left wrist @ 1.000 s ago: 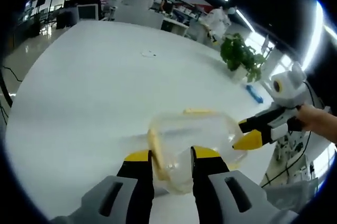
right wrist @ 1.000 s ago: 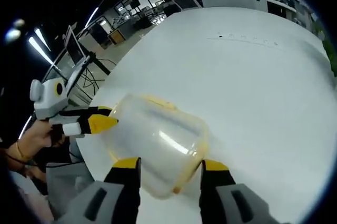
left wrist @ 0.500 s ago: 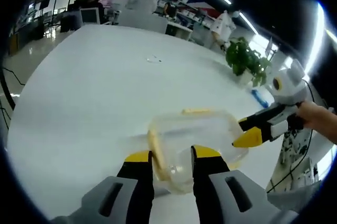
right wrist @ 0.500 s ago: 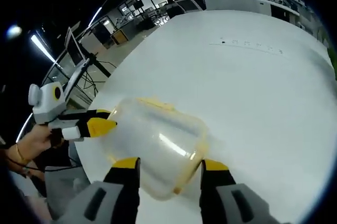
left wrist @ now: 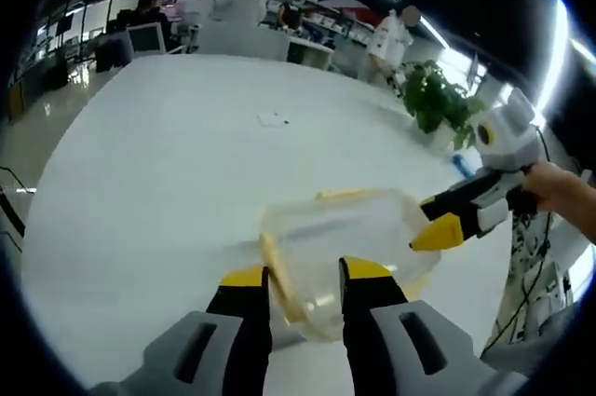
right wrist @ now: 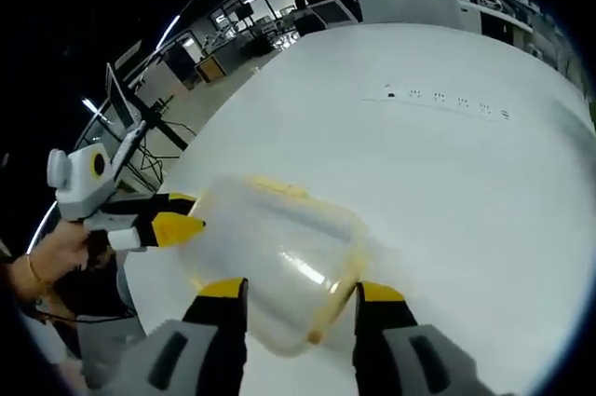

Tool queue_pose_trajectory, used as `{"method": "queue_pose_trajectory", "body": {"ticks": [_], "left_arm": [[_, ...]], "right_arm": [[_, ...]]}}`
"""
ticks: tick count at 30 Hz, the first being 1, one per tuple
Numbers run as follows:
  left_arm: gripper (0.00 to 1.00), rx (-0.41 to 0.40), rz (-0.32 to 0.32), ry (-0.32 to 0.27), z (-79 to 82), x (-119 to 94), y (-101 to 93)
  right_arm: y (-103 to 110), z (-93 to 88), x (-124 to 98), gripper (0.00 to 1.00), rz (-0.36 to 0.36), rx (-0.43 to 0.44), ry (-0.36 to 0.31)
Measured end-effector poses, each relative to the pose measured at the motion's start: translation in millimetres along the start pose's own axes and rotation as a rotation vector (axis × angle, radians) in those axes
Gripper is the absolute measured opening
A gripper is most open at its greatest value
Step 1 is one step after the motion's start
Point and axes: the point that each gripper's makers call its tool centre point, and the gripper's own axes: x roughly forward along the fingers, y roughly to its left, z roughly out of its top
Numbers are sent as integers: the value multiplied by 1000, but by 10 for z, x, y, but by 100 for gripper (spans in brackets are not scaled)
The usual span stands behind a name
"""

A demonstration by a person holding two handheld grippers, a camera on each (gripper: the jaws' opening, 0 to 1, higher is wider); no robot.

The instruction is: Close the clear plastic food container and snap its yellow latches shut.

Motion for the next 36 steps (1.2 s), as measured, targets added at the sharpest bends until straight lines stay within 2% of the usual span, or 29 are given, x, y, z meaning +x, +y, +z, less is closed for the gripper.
{"method": "queue_pose_trajectory", "body": {"ticks": [2, 3, 7, 9, 14, 20, 25, 27, 28, 29, 30, 32, 36], "left_arm": [[26, -1, -1, -8, 43, 47, 22], [26, -26, -4, -18, 64, 67, 29], [26, -29, -18, -9, 105, 100, 67], [26, -21, -25, -8, 117, 110, 70], [26, -16, -24, -14, 133, 123, 79], [27, -19, -29, -12, 133, 123, 81], [28, 40, -13, -20, 160, 115, 67], [28, 18, -9, -20, 163, 114, 81], [29, -15, -15, -17, 155, 114, 86], [36, -29, -29, 4, 117, 120, 72], [48, -37, -17, 14, 95, 125, 97], [59, -2, -8, 15, 81, 84, 119], [56, -9, -9, -45, 225, -52, 104]], "right_arm": [[-36, 53, 16, 43, 0, 3, -4], [-56, 81, 24, 43, 1, 6, -4], [-81, 144, 63, 43, 5, 17, -10], [-63, 156, 99, 44, 39, 73, -27], [-58, 187, 93, 44, 20, 47, -38], [-56, 187, 77, 45, 11, 55, -98], [-63, 187, 71, 46, 7, 72, -142], [-63, 201, 80, 46, -2, 84, -154], [-63, 206, 80, 47, -8, 89, -158], [-58, 205, 81, 47, -11, 91, -161], [-44, 197, 77, 48, -15, 90, -163], [-31, 186, 56, 51, -17, 97, -170], [-30, 147, -3, 57, -26, 87, -188]]}}
